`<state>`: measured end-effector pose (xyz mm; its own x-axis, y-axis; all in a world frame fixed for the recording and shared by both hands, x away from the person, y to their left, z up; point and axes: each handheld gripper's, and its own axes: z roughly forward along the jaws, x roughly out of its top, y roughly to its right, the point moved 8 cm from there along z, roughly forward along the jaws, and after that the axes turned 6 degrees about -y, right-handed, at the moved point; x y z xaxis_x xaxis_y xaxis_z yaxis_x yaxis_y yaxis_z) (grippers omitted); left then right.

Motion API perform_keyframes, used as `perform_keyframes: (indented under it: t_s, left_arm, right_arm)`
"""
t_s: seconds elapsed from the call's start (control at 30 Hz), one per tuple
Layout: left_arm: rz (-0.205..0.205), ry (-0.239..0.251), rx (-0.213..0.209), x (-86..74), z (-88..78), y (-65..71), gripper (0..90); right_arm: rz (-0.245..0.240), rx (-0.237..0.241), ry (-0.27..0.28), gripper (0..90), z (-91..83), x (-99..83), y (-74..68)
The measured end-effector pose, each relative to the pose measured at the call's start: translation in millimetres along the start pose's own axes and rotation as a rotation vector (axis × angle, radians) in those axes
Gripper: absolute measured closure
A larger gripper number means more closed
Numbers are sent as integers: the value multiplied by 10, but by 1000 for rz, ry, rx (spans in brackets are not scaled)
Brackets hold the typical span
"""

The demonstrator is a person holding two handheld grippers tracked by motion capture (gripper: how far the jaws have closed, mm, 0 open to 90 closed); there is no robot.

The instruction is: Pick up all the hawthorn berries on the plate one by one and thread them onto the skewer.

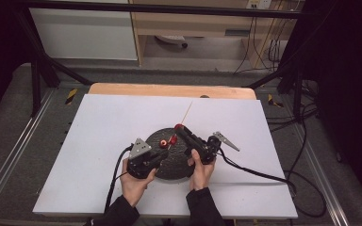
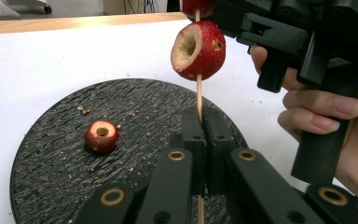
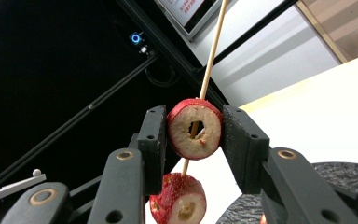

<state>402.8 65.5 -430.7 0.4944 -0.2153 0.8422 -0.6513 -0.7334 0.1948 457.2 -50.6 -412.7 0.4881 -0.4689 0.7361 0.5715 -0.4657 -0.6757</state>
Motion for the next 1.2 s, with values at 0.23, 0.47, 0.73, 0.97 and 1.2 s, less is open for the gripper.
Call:
perform_keyframes:
  t_s: [0.23, 0.47, 0.73, 0.97, 1.2]
  left_arm:
    - [6, -3, -8, -17, -19, -23, 885]
    - [13, -22, 7, -90, -94, -137, 884]
    - [39, -66, 24, -211, -238, -320, 884]
    - [54, -98, 31, -349, -430, -459, 884]
    - [57, -117, 43, -504, -621, -615, 884]
  right_arm:
    - [-9, -5, -25, 588, -3, -12, 1]
    - [-36, -32, -58, 447, -52, 33, 31]
    - [-134, -104, -177, 198, -128, 41, 129]
    - [-223, -160, -345, 70, -189, -60, 222]
    - [-287, -204, -493, 37, -216, -168, 315]
